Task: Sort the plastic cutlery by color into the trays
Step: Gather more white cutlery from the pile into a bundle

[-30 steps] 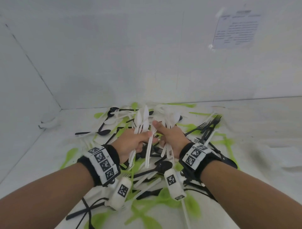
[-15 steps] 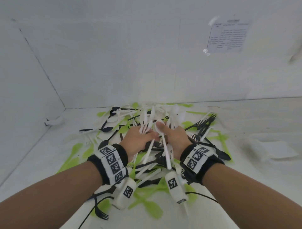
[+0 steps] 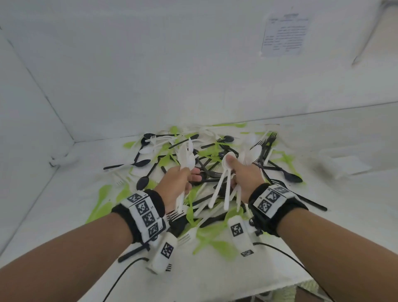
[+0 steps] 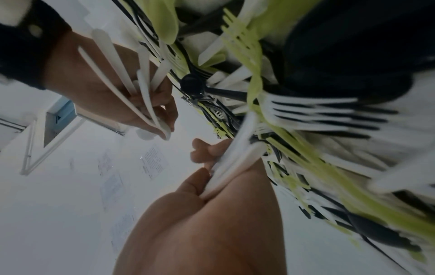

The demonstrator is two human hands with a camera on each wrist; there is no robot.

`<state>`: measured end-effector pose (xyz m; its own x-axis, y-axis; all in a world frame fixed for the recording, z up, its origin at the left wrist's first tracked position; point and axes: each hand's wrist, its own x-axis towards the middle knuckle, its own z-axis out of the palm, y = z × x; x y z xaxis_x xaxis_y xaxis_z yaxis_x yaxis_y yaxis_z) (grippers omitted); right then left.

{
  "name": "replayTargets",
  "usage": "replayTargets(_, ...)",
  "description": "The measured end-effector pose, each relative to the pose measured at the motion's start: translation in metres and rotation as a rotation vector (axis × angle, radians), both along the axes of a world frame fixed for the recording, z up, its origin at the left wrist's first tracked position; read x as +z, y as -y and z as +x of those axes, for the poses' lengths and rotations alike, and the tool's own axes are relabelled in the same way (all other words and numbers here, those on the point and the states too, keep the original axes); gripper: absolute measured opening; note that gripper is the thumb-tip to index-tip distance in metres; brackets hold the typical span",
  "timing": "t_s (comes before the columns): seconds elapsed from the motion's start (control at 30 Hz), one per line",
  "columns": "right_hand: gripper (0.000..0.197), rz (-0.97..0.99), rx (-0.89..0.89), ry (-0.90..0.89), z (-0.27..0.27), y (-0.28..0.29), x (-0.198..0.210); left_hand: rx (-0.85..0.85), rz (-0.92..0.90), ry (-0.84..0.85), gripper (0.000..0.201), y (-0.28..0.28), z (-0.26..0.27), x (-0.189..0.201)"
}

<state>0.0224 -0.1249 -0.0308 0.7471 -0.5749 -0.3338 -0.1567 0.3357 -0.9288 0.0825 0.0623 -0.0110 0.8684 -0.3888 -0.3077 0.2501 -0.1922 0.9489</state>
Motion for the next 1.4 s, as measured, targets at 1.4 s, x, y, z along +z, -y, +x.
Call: replayTargets(1.4,0.038,0.137,0.159,0.082,0.029,0.048,-0.004,-0.179,0.046,0.072,0.021,0.079,-0.006,0.007)
